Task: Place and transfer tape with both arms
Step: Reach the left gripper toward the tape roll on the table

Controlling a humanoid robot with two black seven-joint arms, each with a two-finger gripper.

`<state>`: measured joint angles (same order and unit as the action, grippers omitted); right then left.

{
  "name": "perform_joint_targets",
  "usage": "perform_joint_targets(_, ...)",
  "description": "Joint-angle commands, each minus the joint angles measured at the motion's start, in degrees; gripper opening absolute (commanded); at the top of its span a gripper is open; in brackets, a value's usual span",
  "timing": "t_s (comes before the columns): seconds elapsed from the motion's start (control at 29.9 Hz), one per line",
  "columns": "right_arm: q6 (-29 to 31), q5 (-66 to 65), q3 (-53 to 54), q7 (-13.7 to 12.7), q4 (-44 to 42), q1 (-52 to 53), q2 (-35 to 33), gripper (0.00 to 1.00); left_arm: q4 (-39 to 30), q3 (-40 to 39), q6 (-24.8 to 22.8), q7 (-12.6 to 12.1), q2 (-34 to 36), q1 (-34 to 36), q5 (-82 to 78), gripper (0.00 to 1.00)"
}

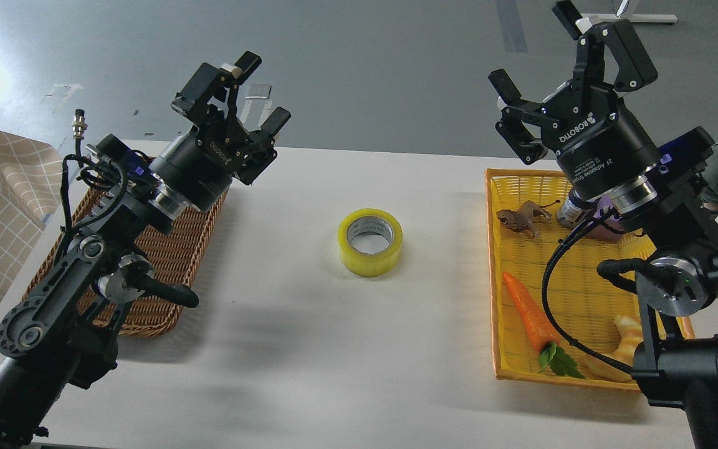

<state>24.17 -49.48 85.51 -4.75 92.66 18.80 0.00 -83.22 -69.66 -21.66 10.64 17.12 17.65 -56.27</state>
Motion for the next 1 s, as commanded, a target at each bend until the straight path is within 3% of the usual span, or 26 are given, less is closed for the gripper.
perform_joint_targets(0.0,0.09,0.0,0.0,0.01,-0.02,0.01,0.0,1.0,-0.1,1.72,1.18,-0.97,0.55,0.1,-5.77,0.98)
perform_joint_targets(0.03,0.09,0.0,0.0,0.01,-0.02,-0.16,0.0,1.0,-0.1,2.07,1.62,-1.84,0.81,-0.07,-7.7,0.98)
perform_joint_targets(0.1,0.18,0.09,-0.08,0.01,0.42,-0.69,0.0,1.0,0.43,3.3,3.81,-7.36,0.9,-0.51,-17.78,0.98)
perform_joint_targets(0.13,0.26,0.09,-0.26,0.01,0.6,-0.69,0.0,1.0,0.43,3.82,6.95,-11.13,-0.06,-1.03,-26.0,0.98)
perform_joint_targets(0.17,0.27,0.09,-0.78,0.01,0.6,-0.6,0.0,1.0,0.52,4.44,11.95,-11.77,-1.11,-1.3,-32.7,0.98)
perform_joint_targets(0.27,0.26,0.09,-1.4,0.01,0.6,-0.51,0.0,1.0,0.69,7.85,19.36,-11.34,-2.44,-1.31,-41.96,0.98)
perform_joint_targets(0.3,0.27,0.09,-1.49,0.01,0.6,-0.52,0.0,1.0,0.69,9.18,19.81,-11.34,-2.44,-1.04,-43.47,0.98)
perform_joint_targets(0.5,0.7,0.09,-1.58,0.01,0.6,-0.6,0.0,1.0,2.1,13.32,20.17,-11.34,-2.18,1.51,-49.98,0.98)
perform_joint_targets(0.74,0.71,0.18,-1.05,0.01,1.82,-0.78,0.0,1.0,5.87,17.53,20.17,-11.34,-2.44,4.84,-68.16,0.98)
perform_joint_targets(0.97,0.79,0.27,-0.96,0.1,2.97,-1.31,0.0,1.0,10.01,23.42,20.08,-11.34,-2.88,9.06,-68.73,0.98)
